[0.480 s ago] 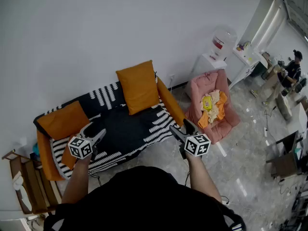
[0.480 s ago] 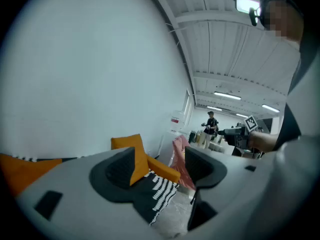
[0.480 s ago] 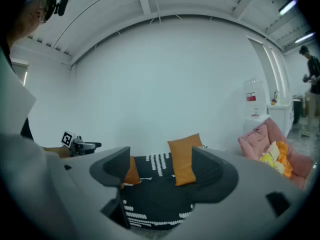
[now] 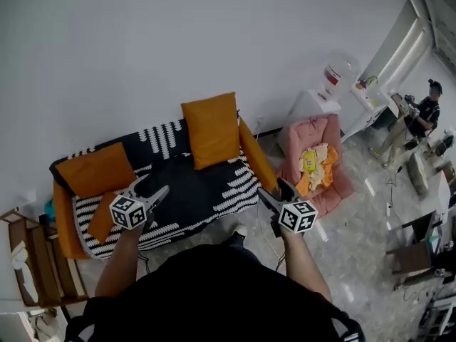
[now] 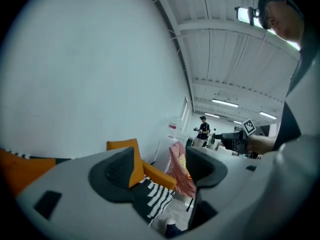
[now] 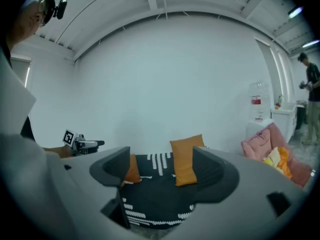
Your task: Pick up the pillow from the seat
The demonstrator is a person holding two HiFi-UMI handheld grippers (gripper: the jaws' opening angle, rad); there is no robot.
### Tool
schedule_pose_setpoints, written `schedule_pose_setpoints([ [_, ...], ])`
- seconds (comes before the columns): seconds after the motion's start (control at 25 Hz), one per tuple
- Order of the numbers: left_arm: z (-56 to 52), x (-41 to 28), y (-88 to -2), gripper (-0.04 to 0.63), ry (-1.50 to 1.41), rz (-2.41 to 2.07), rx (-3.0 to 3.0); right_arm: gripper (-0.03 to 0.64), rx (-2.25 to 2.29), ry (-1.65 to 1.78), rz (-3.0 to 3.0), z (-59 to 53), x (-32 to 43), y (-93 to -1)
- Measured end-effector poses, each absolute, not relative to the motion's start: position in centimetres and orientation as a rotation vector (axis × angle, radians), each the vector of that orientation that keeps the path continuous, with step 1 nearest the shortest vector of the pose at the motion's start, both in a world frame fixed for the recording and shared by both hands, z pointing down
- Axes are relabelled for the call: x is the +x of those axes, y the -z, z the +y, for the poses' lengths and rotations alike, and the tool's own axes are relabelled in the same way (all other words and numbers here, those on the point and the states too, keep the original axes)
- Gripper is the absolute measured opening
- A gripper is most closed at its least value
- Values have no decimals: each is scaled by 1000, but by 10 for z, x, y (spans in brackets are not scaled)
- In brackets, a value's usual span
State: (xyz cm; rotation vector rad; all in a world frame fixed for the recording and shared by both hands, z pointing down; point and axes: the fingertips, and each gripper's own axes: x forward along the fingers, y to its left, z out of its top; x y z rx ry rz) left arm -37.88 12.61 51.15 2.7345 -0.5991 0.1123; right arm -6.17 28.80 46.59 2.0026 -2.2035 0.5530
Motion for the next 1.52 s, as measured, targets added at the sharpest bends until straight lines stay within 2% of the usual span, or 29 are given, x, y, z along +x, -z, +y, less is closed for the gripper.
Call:
schedule_pose_setpoints([
  [0.68, 89, -325, -520, 318, -150, -617, 2717, 391, 2140, -613, -2253, 247, 11, -485],
  [1.52, 55, -236, -560, 318, -247, -633, 2628, 393, 2023, -750, -2328, 177, 88, -526],
])
